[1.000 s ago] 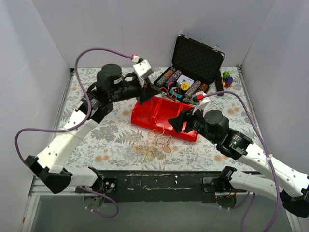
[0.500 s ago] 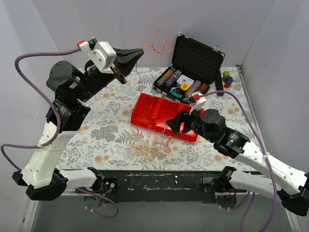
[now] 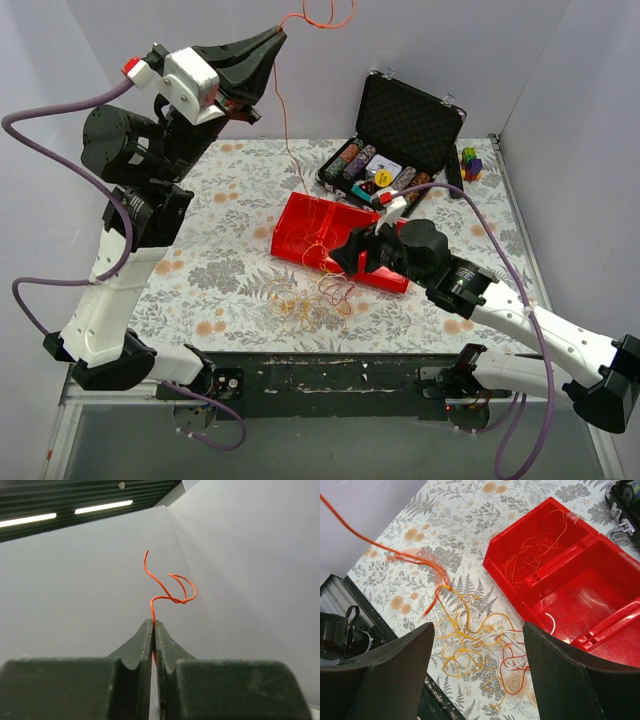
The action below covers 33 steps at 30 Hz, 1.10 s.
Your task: Untangle the cables
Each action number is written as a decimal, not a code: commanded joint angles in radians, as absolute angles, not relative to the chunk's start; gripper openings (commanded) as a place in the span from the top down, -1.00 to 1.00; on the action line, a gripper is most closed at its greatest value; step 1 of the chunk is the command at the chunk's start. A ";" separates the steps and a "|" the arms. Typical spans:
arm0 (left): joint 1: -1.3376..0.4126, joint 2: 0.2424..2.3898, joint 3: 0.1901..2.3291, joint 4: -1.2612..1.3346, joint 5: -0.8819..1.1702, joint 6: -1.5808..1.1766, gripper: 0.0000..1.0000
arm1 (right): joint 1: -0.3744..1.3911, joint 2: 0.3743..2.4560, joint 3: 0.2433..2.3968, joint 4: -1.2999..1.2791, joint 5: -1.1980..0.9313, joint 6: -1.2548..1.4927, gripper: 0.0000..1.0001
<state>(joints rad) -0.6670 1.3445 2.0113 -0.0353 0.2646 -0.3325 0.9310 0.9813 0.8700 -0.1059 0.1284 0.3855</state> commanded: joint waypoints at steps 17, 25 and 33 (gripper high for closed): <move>-0.670 1.361 2.167 0.026 0.295 -0.362 1.00 | 1.020 1.143 0.844 0.239 0.157 0.334 -0.65; -0.669 1.338 2.138 0.021 0.287 -0.341 1.00 | 1.111 1.170 0.899 0.281 0.138 0.310 -0.65; -0.670 1.335 2.138 0.018 0.291 -0.351 1.00 | 1.154 1.210 0.966 0.301 0.161 0.301 -0.65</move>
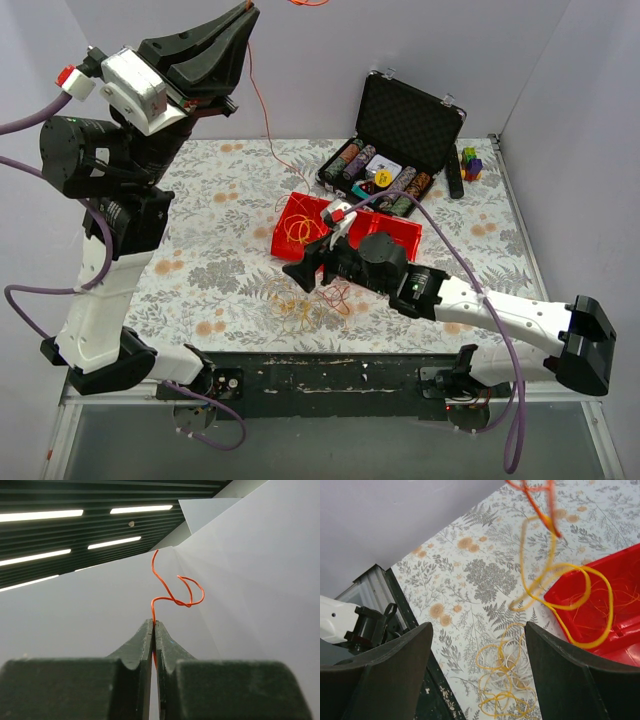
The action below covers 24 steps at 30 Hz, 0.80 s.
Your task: Untangle the cables
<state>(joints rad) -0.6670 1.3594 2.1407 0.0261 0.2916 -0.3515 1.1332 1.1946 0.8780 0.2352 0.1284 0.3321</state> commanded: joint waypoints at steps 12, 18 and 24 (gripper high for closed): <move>-0.672 1.322 2.140 0.012 0.304 -0.377 1.00 | 1.154 1.273 1.051 0.164 0.479 0.253 0.27; -0.670 1.313 2.128 0.011 0.307 -0.387 1.00 | 1.149 1.256 1.042 0.173 0.469 0.259 0.97; -0.672 1.305 2.129 0.012 0.310 -0.387 0.99 | 1.149 1.233 1.006 0.222 0.388 0.252 0.97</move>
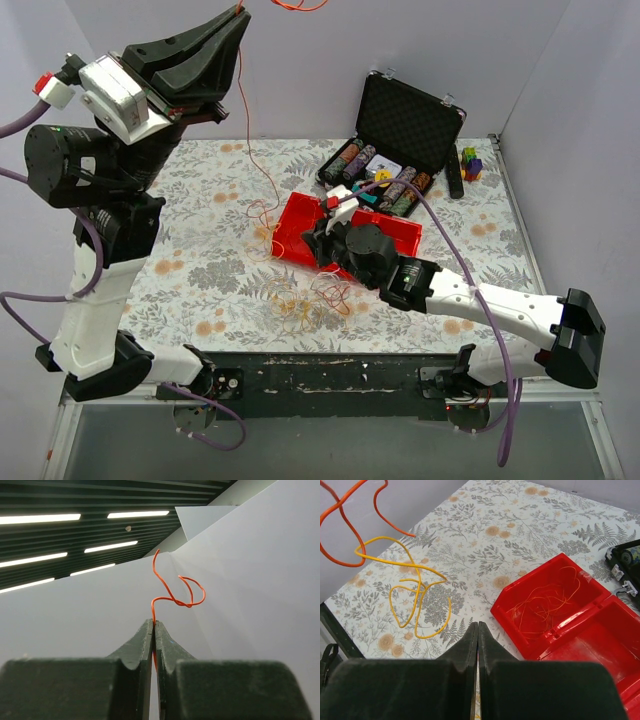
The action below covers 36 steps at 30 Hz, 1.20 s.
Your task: Untangle the cables
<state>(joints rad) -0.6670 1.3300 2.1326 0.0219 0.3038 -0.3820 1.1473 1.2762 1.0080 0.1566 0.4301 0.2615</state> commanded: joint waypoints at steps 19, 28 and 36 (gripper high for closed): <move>-0.672 1.301 2.131 0.006 0.327 -0.393 0.98 | 1.150 1.246 0.966 0.387 0.121 0.255 0.15; -0.670 1.307 2.154 0.006 0.344 -0.411 0.99 | 1.152 1.305 0.989 0.417 0.192 0.278 0.23; -0.670 1.302 2.135 0.006 0.341 -0.377 0.99 | 1.163 1.282 0.943 0.488 0.077 0.330 0.11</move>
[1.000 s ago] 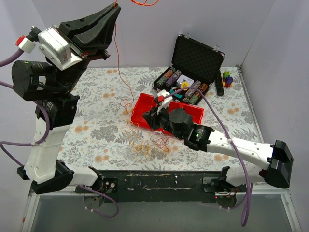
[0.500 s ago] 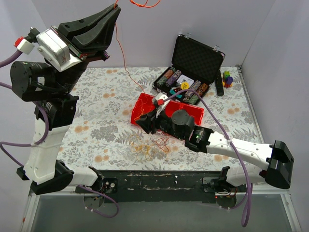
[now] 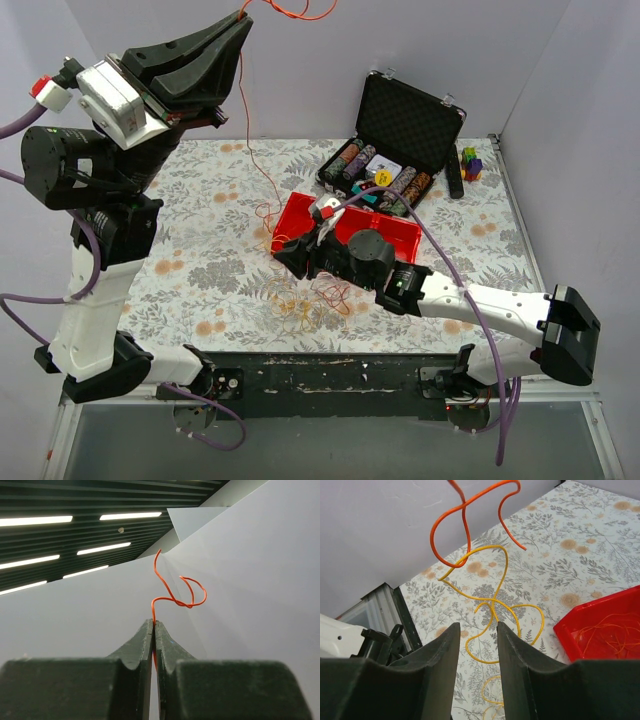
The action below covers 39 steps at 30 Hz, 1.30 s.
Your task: Untangle the cables
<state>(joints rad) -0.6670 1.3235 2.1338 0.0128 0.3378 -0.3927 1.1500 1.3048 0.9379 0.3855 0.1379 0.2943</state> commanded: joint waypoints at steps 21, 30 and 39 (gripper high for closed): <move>-0.670 1.301 2.125 0.006 0.376 -0.350 1.00 | 1.218 1.428 1.147 0.436 0.225 0.331 -0.09; -0.670 1.259 2.027 0.046 0.345 -0.232 1.00 | 1.218 1.341 1.066 0.338 0.304 0.360 0.97; -0.670 1.368 2.026 0.388 0.014 0.233 1.00 | 1.218 1.131 0.809 0.241 0.371 0.437 0.97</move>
<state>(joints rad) -0.6682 1.3205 2.0293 0.1932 0.1612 -0.0383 1.2133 1.2144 0.8776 0.2878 0.3046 0.3885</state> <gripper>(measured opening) 0.018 0.035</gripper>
